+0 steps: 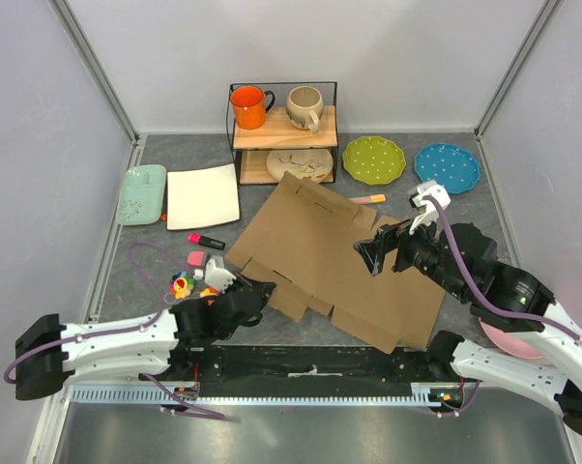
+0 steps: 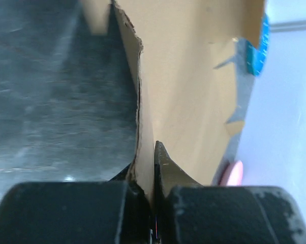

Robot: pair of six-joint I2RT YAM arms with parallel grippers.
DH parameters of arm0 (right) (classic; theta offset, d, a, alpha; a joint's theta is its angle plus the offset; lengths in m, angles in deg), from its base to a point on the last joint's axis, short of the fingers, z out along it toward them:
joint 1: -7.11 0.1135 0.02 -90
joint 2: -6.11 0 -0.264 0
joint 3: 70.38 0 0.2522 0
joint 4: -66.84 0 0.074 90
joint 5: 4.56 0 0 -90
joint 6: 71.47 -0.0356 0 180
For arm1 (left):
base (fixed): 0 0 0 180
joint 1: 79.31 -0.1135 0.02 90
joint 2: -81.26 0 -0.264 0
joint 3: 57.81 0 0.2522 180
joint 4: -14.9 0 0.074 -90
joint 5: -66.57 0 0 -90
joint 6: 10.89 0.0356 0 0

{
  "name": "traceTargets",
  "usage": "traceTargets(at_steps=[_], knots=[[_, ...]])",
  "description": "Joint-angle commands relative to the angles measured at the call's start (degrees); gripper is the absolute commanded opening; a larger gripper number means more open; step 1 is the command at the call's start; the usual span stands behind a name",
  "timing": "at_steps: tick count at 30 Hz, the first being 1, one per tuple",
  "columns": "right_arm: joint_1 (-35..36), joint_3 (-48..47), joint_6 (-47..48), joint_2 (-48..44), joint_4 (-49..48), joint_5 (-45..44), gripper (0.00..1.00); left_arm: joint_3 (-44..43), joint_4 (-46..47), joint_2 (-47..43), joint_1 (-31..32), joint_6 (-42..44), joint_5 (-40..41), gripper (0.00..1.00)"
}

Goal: Fold the paper box

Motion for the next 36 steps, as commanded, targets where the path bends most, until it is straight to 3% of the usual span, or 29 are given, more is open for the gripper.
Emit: traceTargets(at_steps=[1,4,7,16,27,36], knots=[[-0.2,-7.3,2.5,0.2,0.4,-2.8,0.98,-11.2,-0.3,-4.9,0.1,20.1,-1.3,0.02],[-0.1,-11.1,3.9,1.4,1.4,-3.8,0.98,-20.0,-3.2,-5.1,0.1,34.6,-5.3,0.02],[-0.2,-14.2,4.7,2.2,2.3,-4.3,0.98,-29.3,-7.4,-4.6,0.1,43.7,-8.3,0.02],[-0.1,-20.1,3.5,2.7,3.2,-2.9,0.98,-50.8,-13.6,-1.2,0.0,62.8,-17.3,0.02],[-0.2,-26.5,2.5,2.9,6.0,2.7,0.98,-76.4,-19.0,8.6,-0.6,72.1,-30.5,0.02],[-0.2,-29.5,4.7,2.0,9.2,-2.7,0.98,-81.9,-19.2,9.4,-0.6,69.4,-40.2,0.02]])
